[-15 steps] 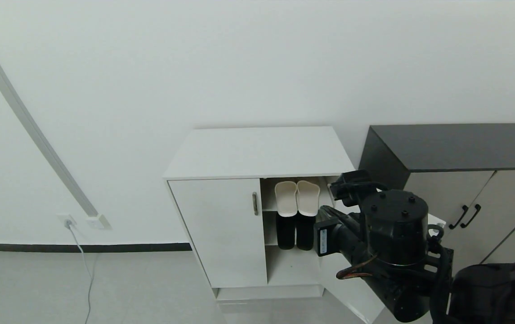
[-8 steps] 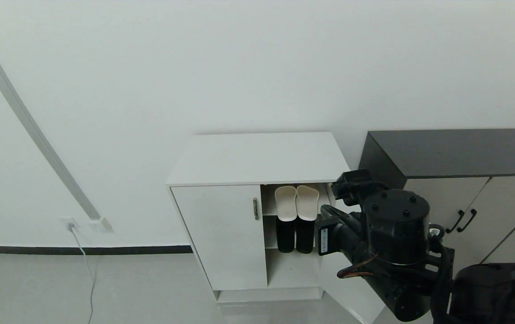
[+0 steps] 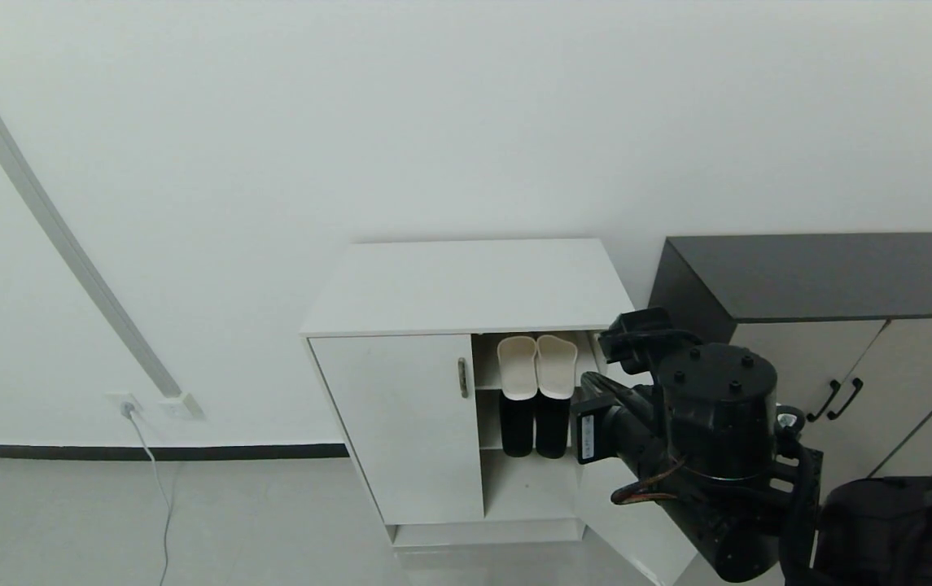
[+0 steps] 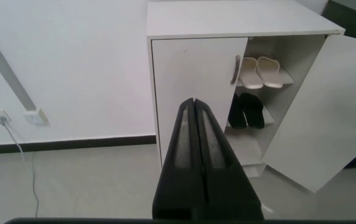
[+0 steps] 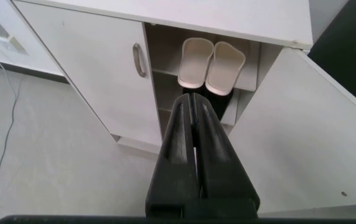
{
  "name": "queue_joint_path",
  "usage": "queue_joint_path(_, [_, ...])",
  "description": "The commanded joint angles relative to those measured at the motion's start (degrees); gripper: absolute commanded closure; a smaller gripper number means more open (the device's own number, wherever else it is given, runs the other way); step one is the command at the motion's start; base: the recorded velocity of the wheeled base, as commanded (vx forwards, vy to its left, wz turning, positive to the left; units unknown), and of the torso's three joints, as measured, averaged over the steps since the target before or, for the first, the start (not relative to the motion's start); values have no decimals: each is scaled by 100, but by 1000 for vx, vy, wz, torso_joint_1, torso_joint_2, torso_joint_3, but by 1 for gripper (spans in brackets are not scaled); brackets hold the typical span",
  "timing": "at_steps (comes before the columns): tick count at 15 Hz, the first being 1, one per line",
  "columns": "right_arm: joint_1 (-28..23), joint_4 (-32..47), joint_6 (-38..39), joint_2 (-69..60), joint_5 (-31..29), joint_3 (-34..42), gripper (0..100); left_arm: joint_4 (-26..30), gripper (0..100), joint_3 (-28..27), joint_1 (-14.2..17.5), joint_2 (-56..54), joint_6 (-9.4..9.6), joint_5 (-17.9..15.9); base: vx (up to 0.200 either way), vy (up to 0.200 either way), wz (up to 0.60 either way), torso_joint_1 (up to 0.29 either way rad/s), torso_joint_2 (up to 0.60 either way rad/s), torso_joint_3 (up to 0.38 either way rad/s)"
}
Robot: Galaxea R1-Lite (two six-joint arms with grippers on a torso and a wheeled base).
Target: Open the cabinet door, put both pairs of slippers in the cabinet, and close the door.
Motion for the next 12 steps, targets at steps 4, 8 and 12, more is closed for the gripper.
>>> queue_joint_path(4, [0, -2, -1, 2, 8, -3, 100, -1, 100, 0, 1, 5, 2, 1, 0, 0, -600, 4, -2, 4])
queue_joint_path(8, [-70, -2, -1, 10, 17, -3, 100, -1, 100, 0, 1, 5, 2, 1, 0, 0, -300, 6, 1, 0])
queue_joint_path(12, [-88, -2, -1, 46, 17, 24, 100, -1, 100, 0, 1, 5, 2, 1, 0, 0, 0, 0, 0, 0])
